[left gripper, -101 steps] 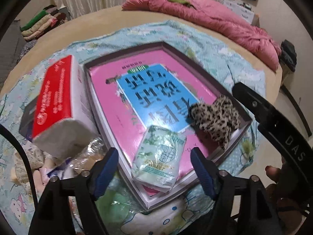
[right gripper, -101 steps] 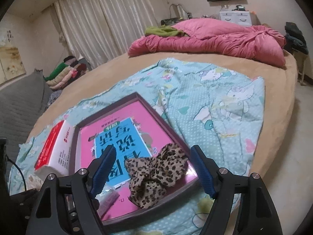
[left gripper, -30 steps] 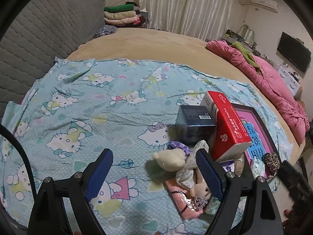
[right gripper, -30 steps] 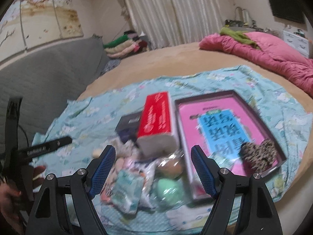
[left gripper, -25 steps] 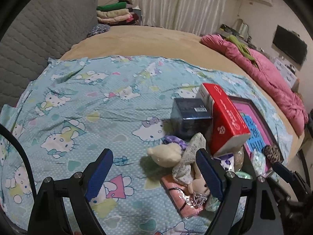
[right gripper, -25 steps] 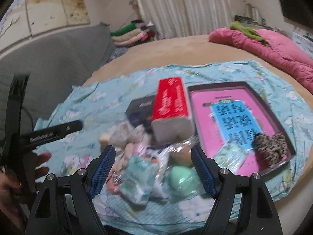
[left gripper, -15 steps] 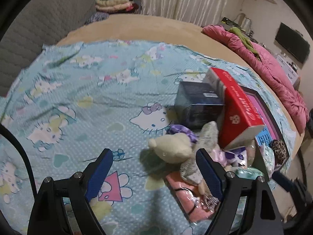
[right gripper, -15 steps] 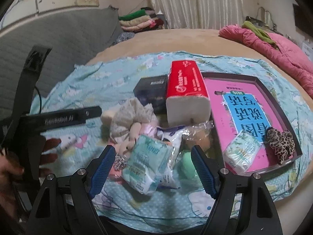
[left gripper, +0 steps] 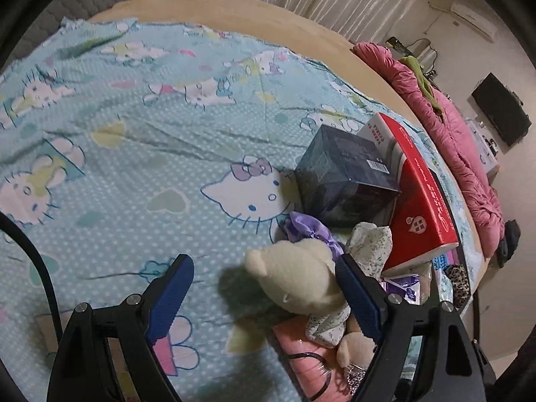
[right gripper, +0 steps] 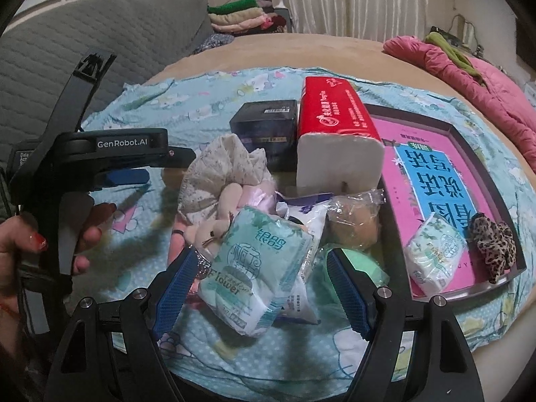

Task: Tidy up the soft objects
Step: 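Grasp the cream plush bear with left tool while right tool grasps another green tissue pack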

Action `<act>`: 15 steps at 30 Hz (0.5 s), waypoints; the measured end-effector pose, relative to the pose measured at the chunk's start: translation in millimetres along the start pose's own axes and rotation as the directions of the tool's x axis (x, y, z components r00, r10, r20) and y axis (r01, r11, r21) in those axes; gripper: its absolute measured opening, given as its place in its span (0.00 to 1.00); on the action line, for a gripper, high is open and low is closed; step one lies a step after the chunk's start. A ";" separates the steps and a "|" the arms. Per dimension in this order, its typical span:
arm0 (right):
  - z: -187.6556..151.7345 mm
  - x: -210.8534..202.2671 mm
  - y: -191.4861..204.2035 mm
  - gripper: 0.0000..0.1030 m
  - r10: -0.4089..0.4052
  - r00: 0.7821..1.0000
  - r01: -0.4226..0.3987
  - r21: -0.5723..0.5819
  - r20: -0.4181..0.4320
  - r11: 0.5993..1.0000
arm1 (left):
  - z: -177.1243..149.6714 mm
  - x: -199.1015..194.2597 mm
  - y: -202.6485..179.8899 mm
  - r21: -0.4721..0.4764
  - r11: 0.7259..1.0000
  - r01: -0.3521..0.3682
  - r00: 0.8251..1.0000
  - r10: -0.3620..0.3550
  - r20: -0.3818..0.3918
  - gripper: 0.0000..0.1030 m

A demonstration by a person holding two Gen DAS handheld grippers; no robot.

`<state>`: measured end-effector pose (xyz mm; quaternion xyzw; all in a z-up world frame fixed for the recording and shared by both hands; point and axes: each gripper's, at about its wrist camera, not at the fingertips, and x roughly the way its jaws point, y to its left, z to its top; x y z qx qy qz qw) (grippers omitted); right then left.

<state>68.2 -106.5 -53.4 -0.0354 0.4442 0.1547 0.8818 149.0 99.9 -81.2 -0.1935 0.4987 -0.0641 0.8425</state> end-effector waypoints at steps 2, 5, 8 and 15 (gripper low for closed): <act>0.4 4.8 2.6 0.78 -0.009 1.000 0.009 -0.013 -0.007 1.000 | -0.7 4.6 0.4 -0.003 1.000 0.016 1.000 -0.016 -0.015 0.80; 1.7 11.2 7.1 0.78 -0.029 1.000 0.028 -0.037 -0.008 0.999 | -1.2 8.9 0.5 -0.001 1.000 0.023 0.999 -0.023 -0.024 0.76; 3.2 15.1 10.2 0.78 -0.047 0.999 0.047 -0.055 0.000 0.997 | -1.6 10.9 1.0 -0.012 0.998 0.054 0.998 -0.055 -0.030 0.70; 6.6 21.4 6.7 0.62 -0.062 0.998 0.062 -0.068 0.006 0.996 | -1.5 17.5 4.3 -0.042 0.993 0.113 0.992 -0.115 -0.051 0.55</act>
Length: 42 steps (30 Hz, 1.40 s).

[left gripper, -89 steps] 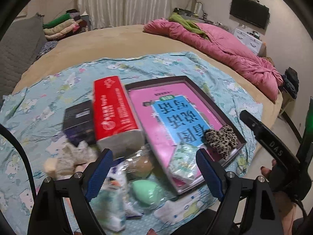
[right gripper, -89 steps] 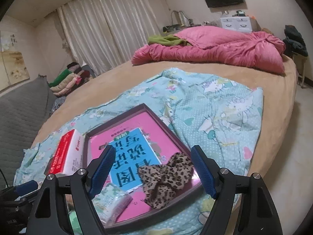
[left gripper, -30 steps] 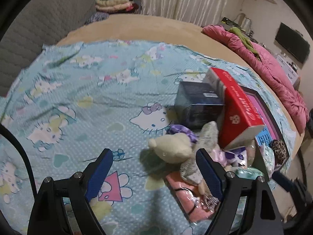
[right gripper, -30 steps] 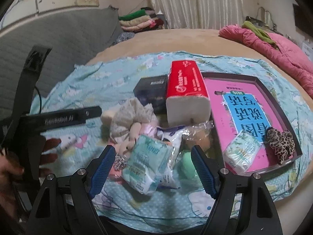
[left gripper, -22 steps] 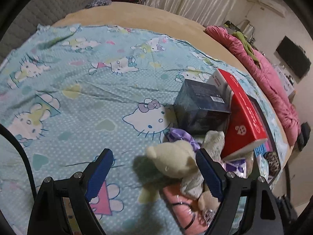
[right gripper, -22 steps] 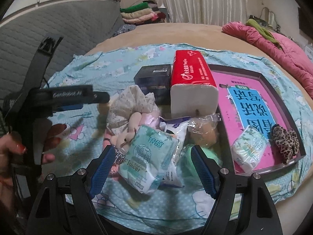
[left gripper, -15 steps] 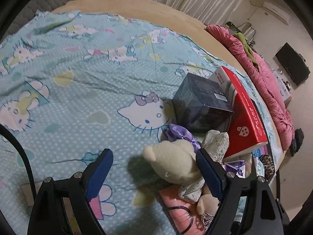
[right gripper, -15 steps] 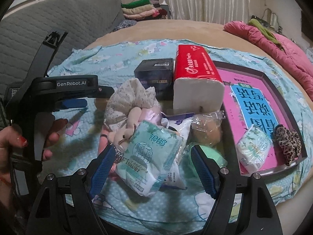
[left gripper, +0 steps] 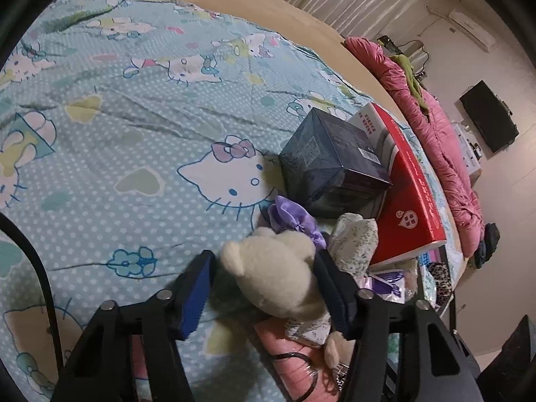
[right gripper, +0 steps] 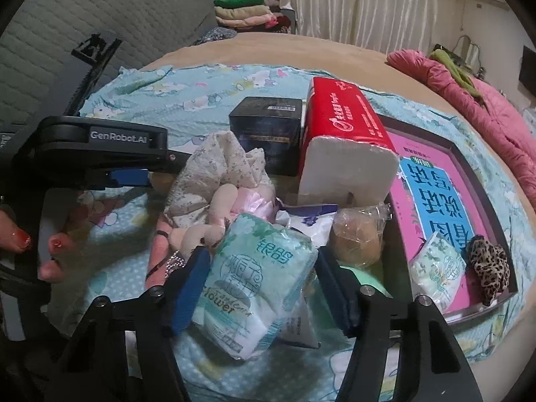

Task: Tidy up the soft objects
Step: 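Grasp the cream plush bear with left tool while right tool grasps another green tissue pack, then carry the bear with left tool while right tool carries the tissue pack to the tray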

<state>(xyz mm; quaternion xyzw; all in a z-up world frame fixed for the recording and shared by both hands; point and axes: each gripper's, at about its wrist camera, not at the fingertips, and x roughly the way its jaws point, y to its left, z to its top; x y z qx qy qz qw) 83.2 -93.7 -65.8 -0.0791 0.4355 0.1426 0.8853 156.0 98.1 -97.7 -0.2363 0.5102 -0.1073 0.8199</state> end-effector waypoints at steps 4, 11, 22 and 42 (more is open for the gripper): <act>1.5 -0.9 -2.6 0.49 -0.003 1.000 0.003 -0.013 0.014 1.000 | -1.2 0.7 -4.9 0.014 1.000 0.010 1.000 -0.010 -0.002 0.45; 3.6 -11.3 -14.8 0.40 0.029 0.999 -0.030 0.011 0.046 0.999 | -1.2 -9.7 -9.9 0.036 0.999 -0.007 0.999 0.005 0.040 0.40; 9.2 -36.7 -40.1 0.39 0.051 0.987 -0.065 0.090 0.150 0.994 | 1.8 -63.9 -15.6 0.029 0.998 -0.054 0.976 0.046 0.212 0.40; 11.8 -73.3 -81.1 0.39 0.025 0.962 -0.076 0.179 0.271 0.981 | -23.4 -103.1 -108.4 0.199 0.976 -0.086 0.952 0.021 0.306 0.40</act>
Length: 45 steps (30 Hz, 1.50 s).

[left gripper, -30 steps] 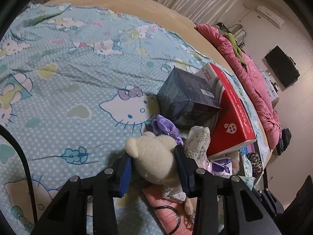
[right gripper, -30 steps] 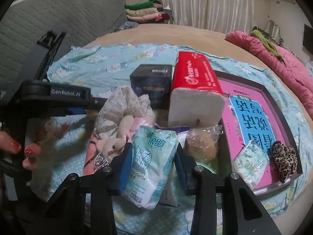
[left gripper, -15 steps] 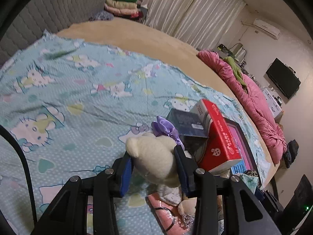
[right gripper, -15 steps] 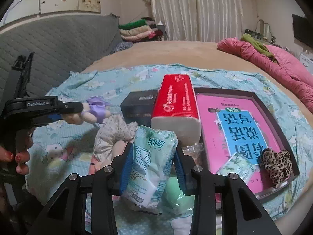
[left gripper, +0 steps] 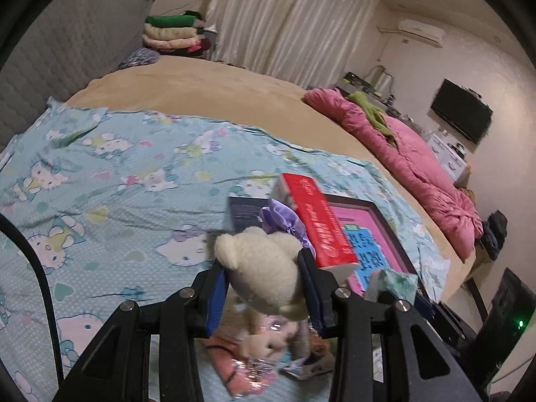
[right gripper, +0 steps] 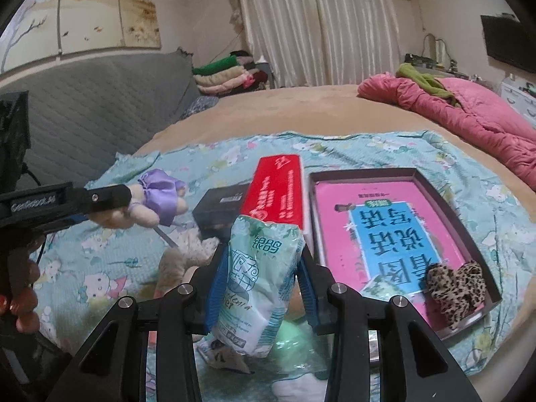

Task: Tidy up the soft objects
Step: 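Carry the bear with left tool while right tool carries the tissue pack to the tray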

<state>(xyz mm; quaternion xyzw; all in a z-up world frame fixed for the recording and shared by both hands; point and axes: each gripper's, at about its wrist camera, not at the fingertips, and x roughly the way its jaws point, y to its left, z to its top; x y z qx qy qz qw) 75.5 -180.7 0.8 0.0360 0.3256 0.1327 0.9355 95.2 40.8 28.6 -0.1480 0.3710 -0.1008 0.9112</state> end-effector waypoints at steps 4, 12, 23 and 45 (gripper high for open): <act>4.5 -8.6 -16.8 0.39 -0.022 0.999 0.021 0.038 0.024 0.999 | -5.0 2.0 -24.8 0.037 0.999 0.029 0.999 -0.028 -0.014 0.40; 9.4 -22.3 -52.4 0.39 -0.082 0.995 0.076 0.113 0.054 0.991 | -14.9 10.7 -68.5 0.112 0.992 0.064 0.997 -0.059 -0.046 0.40; 9.7 -34.2 -97.4 0.39 -0.161 0.983 0.141 0.211 0.083 0.967 | -24.6 21.6 -121.3 0.196 0.975 0.110 0.993 -0.097 -0.073 0.40; -3.6 -36.5 -147.0 0.39 -0.214 0.975 0.184 0.318 0.060 0.930 | -41.4 69.5 -171.2 0.270 0.956 0.119 0.983 -0.076 -0.164 0.40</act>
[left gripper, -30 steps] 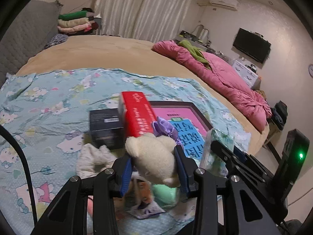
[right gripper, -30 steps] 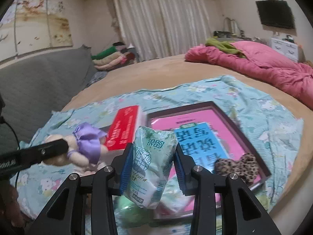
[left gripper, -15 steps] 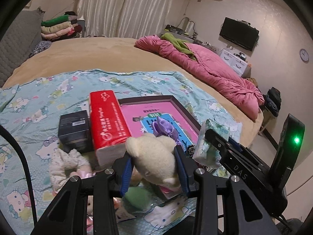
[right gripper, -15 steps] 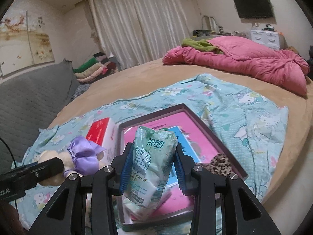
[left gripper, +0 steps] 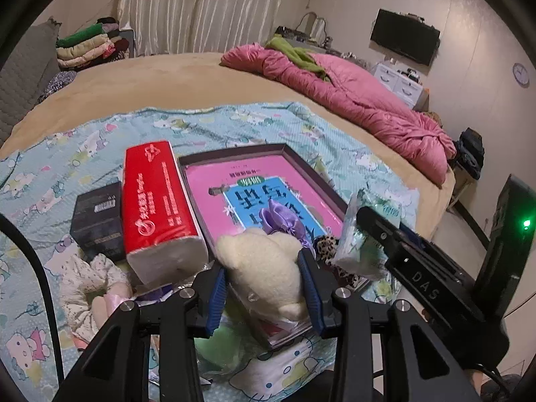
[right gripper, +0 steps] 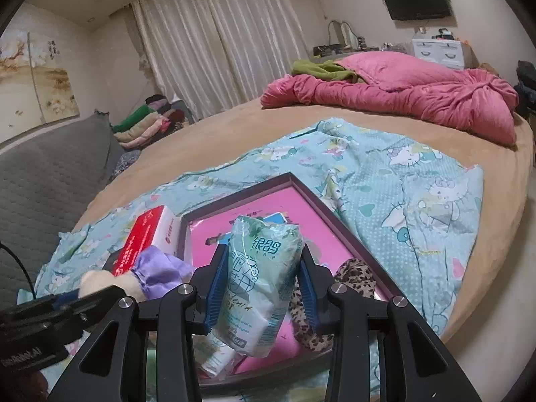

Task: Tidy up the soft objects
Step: 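Carry the bear with left tool while right tool carries the tissue pack to the tray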

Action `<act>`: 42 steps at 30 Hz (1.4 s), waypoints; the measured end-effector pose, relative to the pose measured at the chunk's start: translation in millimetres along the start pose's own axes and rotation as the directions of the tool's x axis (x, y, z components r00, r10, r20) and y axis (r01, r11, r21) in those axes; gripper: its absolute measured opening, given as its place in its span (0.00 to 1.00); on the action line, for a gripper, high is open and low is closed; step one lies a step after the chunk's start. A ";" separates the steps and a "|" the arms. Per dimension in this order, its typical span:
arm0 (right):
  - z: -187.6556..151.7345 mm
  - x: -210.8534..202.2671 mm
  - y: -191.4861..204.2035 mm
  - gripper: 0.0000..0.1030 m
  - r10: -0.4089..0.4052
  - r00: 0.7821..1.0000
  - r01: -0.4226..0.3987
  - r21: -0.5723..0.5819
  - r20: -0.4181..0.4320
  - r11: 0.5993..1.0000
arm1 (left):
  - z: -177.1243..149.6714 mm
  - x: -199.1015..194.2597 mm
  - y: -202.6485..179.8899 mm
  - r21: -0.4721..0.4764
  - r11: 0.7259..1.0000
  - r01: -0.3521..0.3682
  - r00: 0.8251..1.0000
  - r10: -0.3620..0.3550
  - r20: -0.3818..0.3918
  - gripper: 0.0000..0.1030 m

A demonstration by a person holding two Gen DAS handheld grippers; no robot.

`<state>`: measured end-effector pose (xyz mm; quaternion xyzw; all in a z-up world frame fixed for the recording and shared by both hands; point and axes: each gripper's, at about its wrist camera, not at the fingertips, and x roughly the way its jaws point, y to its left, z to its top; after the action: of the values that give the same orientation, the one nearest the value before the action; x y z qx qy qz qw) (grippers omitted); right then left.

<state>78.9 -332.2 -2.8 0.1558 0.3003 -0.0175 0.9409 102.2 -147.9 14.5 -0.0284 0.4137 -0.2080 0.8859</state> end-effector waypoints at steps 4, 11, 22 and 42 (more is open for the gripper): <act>-1.9 3.2 -3.1 0.39 0.007 1.000 -0.006 0.006 -0.016 1.000 | -3.8 12.2 -3.0 0.008 1.000 -0.001 1.000 0.002 -0.031 0.40; -6.0 10.9 -9.1 0.39 0.014 0.999 -0.013 0.022 -0.047 1.000 | -7.9 29.4 -9.5 0.024 1.000 0.006 0.997 -0.004 -0.072 0.40; -15.1 29.3 -20.6 0.39 0.011 0.991 -0.006 0.037 -0.130 0.999 | -10.9 47.3 -13.3 0.026 1.000 0.011 0.993 -0.008 -0.116 0.40; -25.5 53.6 -26.1 0.42 -0.066 0.982 0.066 -0.008 -0.177 0.998 | -13.5 60.4 -3.4 -0.021 0.999 0.024 0.990 -0.027 -0.139 0.40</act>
<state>105.2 -346.0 -60.4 0.1459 0.3878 -0.0345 0.9095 125.5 -173.1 -37.1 -0.0277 0.4763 -0.2167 0.8517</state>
